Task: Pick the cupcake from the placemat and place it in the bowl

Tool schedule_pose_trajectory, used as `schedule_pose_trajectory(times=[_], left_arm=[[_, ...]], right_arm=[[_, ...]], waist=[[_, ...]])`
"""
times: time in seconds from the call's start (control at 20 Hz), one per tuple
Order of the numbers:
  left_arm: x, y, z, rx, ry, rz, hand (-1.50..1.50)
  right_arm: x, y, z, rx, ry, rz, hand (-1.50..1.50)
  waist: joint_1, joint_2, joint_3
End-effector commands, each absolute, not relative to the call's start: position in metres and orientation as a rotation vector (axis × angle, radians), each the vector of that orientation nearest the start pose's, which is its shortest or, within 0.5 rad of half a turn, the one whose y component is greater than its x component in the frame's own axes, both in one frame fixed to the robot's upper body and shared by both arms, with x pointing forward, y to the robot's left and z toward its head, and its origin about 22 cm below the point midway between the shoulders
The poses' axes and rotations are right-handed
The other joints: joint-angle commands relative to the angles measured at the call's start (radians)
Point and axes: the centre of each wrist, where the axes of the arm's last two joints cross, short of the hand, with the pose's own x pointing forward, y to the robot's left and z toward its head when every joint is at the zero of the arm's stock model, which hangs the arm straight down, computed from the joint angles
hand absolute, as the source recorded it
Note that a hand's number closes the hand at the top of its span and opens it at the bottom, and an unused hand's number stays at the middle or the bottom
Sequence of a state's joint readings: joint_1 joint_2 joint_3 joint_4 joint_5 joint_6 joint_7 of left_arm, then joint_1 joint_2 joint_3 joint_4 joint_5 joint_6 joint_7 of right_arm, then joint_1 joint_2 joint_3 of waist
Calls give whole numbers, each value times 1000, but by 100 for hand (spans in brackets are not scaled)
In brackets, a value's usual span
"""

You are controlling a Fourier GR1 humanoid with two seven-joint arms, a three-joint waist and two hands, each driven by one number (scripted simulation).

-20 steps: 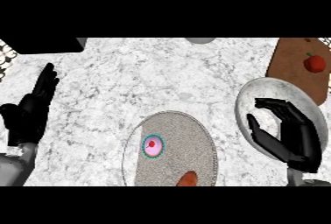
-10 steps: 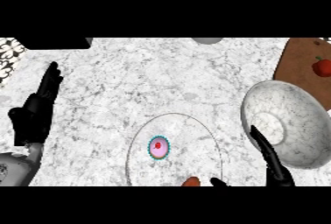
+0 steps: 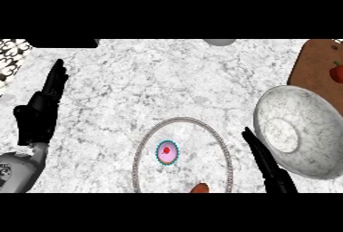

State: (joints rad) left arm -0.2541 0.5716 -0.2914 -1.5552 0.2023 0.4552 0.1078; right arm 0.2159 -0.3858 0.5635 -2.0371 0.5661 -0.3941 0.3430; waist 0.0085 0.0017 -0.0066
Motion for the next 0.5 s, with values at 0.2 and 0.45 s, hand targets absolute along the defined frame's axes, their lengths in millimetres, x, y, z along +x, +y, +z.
schedule_pose_trajectory(times=[0.2,0.45], left_arm=[[293,247,79,371,-1644,-174,0],[283,258,86,405,-1654,-168,0]], right_arm=[[177,-115,107,-504,-1405,786,-150],[213,-73,117,-441,-1304,887,-150]], waist=[[7,0,4],[13,-2,6]])
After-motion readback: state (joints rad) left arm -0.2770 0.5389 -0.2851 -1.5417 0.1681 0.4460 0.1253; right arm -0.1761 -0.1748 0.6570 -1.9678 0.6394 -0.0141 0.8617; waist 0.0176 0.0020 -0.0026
